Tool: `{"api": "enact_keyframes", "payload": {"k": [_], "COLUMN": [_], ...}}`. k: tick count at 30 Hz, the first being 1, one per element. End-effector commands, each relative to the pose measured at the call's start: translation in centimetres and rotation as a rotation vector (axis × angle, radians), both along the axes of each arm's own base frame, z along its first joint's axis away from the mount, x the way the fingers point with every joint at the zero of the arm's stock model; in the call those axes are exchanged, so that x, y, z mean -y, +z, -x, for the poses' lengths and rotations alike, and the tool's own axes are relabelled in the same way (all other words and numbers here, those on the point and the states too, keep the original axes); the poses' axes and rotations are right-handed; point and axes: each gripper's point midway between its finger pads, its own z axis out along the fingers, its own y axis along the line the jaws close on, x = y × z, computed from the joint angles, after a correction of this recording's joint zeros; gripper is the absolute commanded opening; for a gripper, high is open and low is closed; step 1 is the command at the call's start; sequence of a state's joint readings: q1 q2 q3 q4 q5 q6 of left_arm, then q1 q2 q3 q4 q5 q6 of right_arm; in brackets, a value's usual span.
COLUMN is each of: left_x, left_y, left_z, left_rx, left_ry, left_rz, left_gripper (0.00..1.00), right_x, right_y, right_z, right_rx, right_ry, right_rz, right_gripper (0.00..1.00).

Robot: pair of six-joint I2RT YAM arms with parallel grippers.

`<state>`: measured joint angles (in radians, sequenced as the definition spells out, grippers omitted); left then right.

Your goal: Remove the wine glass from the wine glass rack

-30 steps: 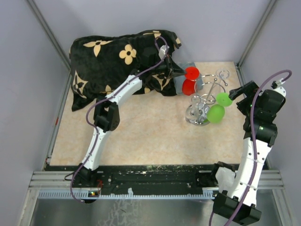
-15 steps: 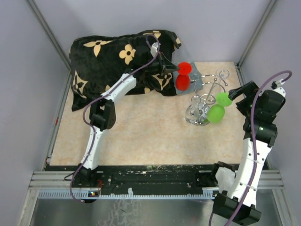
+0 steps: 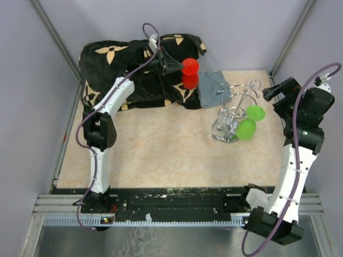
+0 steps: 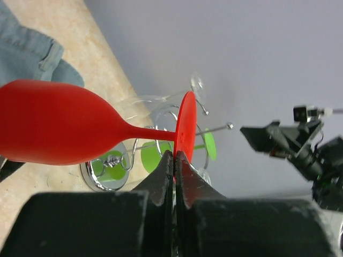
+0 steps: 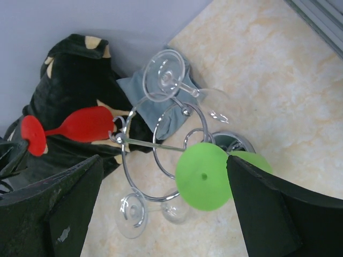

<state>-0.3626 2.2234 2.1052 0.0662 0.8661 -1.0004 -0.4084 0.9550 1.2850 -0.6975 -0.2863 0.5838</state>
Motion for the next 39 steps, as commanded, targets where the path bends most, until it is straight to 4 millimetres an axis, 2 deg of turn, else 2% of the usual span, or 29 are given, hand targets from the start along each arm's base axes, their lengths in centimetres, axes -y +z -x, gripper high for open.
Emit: {"api": "enact_keyframes", "payload": {"k": [1, 3, 5, 9, 11, 16, 18, 24, 29, 30, 32, 38, 39], "left_x": [-0.7, -1.0, -1.4, -2.1, -2.4, -3.4, -3.9, -6.1, -7.0, -7.0, -7.1, -7.4, -7.4], "left_y": [7.1, 8.9, 9.8, 9.8, 9.3, 6.7, 5.4, 1.8, -0.1, -0.3, -0.9, -3.2, -3.7], "left_z": [5.3, 7.4, 9.5, 13.0, 13.8, 14.0, 14.3, 17.0, 18.7, 19.2, 20.1, 23.0, 23.4], "left_rx": [0.308, 0.38, 0.48, 0.708, 0.803, 1.006, 1.118, 1.411, 1.541, 1.576, 1.65, 1.848, 1.882], "left_ry": [-0.104, -0.145, -0.186, -0.226, -0.226, -0.196, -0.196, -0.255, -0.312, -0.327, -0.359, -0.494, -0.517], "left_rz": [-0.015, -0.016, -0.04, -0.161, -0.229, -0.422, -0.507, -0.675, -0.727, -0.733, -0.742, -0.746, -0.743], "left_gripper": [0.0, 0.0, 0.0, 0.0, 0.0, 0.0, 0.0, 0.0, 0.0, 0.0, 0.0, 0.0, 0.0], "right_x": [-0.5, -0.6, -0.9, -1.8, -2.1, -3.7, -5.1, -11.3, -15.5, -16.1, -16.9, -18.8, -19.1], "right_y": [5.0, 5.7, 6.4, 7.4, 7.8, 9.2, 9.9, 10.9, 9.3, 7.8, 6.9, 6.4, 6.9], "right_z": [-1.1, -1.5, -1.9, -3.1, -4.1, -6.7, -7.9, -10.3, -9.3, -9.6, -9.3, -8.1, -7.4], "right_rx": [0.13, 0.145, 0.166, 0.202, 0.213, 0.199, 0.184, 0.132, 0.024, -0.031, -0.062, -0.082, -0.072], "right_ry": [0.059, 0.073, 0.092, 0.161, 0.195, 0.299, 0.359, 0.597, 0.762, 0.786, 0.801, 0.84, 0.85], "right_rz": [0.048, 0.043, 0.033, -0.01, -0.03, -0.001, 0.016, 0.016, 0.075, 0.069, 0.088, 0.098, 0.101], "right_gripper": [0.98, 0.98, 0.98, 0.98, 0.98, 0.98, 0.98, 0.95, 0.95, 0.95, 0.95, 0.95, 0.95]}}
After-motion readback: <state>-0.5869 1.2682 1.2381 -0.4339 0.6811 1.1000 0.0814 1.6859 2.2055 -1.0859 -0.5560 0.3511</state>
